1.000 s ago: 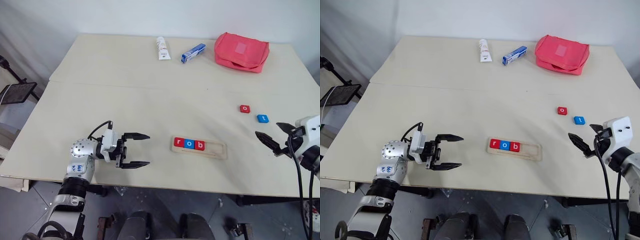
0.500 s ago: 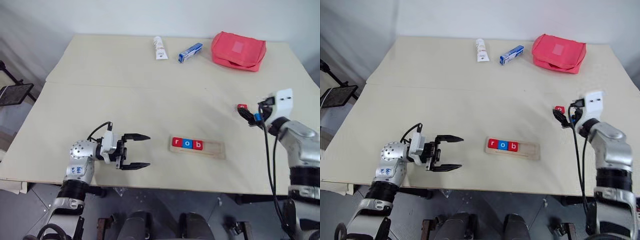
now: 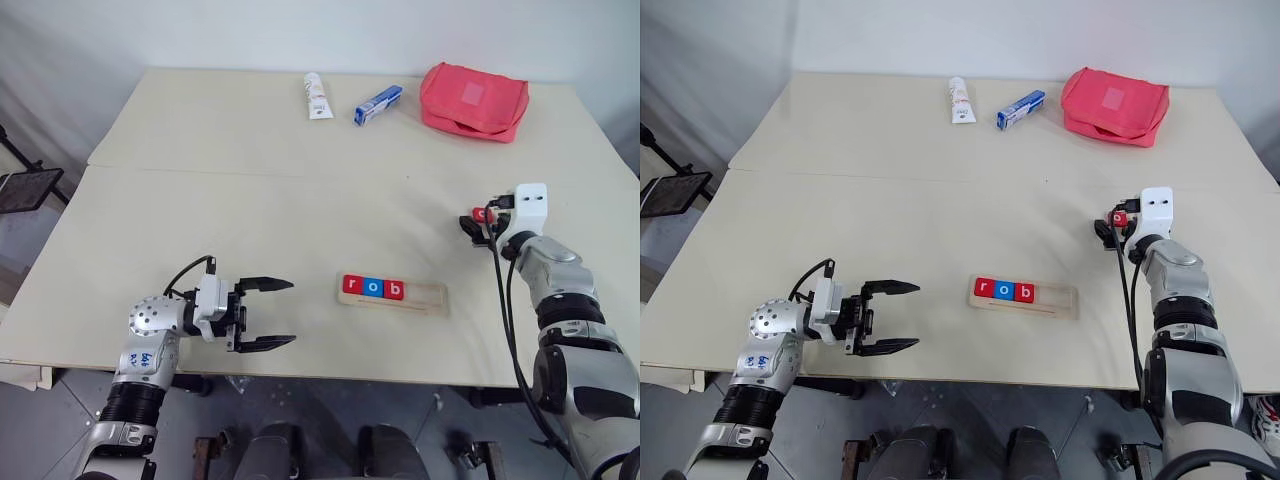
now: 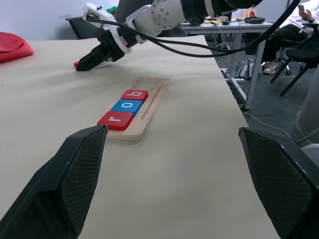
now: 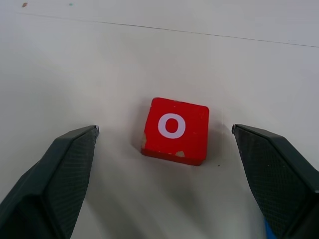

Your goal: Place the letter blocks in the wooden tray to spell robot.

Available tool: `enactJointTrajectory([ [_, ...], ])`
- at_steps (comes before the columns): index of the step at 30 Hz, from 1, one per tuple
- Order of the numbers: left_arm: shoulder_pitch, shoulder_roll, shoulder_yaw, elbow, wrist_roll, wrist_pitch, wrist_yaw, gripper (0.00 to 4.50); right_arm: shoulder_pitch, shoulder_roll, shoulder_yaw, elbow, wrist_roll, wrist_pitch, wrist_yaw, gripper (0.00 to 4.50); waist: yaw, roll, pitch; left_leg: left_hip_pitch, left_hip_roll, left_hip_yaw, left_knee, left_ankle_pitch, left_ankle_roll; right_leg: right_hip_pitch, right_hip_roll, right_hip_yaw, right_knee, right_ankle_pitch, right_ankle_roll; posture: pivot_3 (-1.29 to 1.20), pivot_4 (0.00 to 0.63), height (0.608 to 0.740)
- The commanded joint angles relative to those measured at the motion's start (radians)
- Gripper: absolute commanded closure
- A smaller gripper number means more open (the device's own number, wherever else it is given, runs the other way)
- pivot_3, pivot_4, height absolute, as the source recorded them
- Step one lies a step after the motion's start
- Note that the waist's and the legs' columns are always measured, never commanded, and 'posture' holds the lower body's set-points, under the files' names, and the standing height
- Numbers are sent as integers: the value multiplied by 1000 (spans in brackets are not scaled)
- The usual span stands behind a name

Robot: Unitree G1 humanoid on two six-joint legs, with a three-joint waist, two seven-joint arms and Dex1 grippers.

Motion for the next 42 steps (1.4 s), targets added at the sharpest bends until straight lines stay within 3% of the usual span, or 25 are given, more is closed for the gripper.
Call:
enactJointTrajectory([
  [1, 2, 8, 8, -41, -12, -1, 8, 0, -6, 3, -21, 30, 7, 3, -24, 396, -1, 0, 0, 0, 0, 0, 0, 0, 0, 0, 0, 0, 0, 0, 0, 0, 150, 740],
  [3, -2, 5, 6, -38, -10, -2, 9, 0, -6, 8, -23, 31, 12, 6, -22, 863, -2, 0, 0, 0, 0, 0, 0, 0, 0, 0, 0, 0, 0, 0, 0, 0, 150, 740],
  [9, -14, 0, -1, -23, -8, -11, -1, 0, 6, 18, -25, 4, 18, 4, -26, 2905, -2, 0, 0, 0, 0, -1, 0, 0, 0, 1, 0, 0, 0, 0, 0, 0, 150, 740],
  [10, -14, 0, -1, -21, -9, -12, -3, 0, 10, 19, -28, -9, 21, 2, -25, 3061, -2, 0, 0, 0, 0, -1, 0, 0, 0, 1, 0, 0, 0, 0, 0, 0, 150, 740],
  [13, -20, -1, -4, -11, -11, -15, -17, 0, 37, 20, -41, -118, 44, 29, -25, 3050, -2, 0, 0, 0, 0, -1, 0, 0, 0, 0, 0, 0, 0, 0, 0, 0, 150, 740],
  [16, -29, 1, -6, 9, -13, -19, -38, 0, 128, 23, -49, -359, 71, 110, -34, 3050, -2, 0, 0, 0, 0, -1, 0, 0, 0, 0, 0, 1, 0, 0, 0, 0, 150, 740],
  [23, -77, 7, -2, 97, -11, -37, -93, 0, 545, 77, -158, -1231, 208, 513, -184, 3050, 18, 1, 0, -2, 0, -1, -1, 0, -1, -2, 0, 1, 0, 0, 0, 0, 150, 740],
  [28, -88, 5, 7, 120, -16, -43, -104, 0, 747, 136, -232, -1552, 294, 682, -251, 3050, 19, 1, 0, -1, -1, 0, 0, 0, 0, -1, 0, 4, -1, 0, 0, 0, 150, 740],
  [33, -99, -10, 5, 130, -8, -48, -94, 0, 894, 224, -260, -1669, 321, 731, -303, 3050, 18, 1, 0, 1, 0, 1, -1, 0, 0, -1, 1, 6, 0, 0, 0, 0, 150, 740],
  [42, -104, -21, 3, 122, -3, -46, -85, 0, 943, 272, -228, -1632, 293, 688, -323, 3050, 16, 1, 0, 2, 0, 2, -1, 0, -1, -1, 3, 9, 0, 0, 0, 0, 150, 740],
])
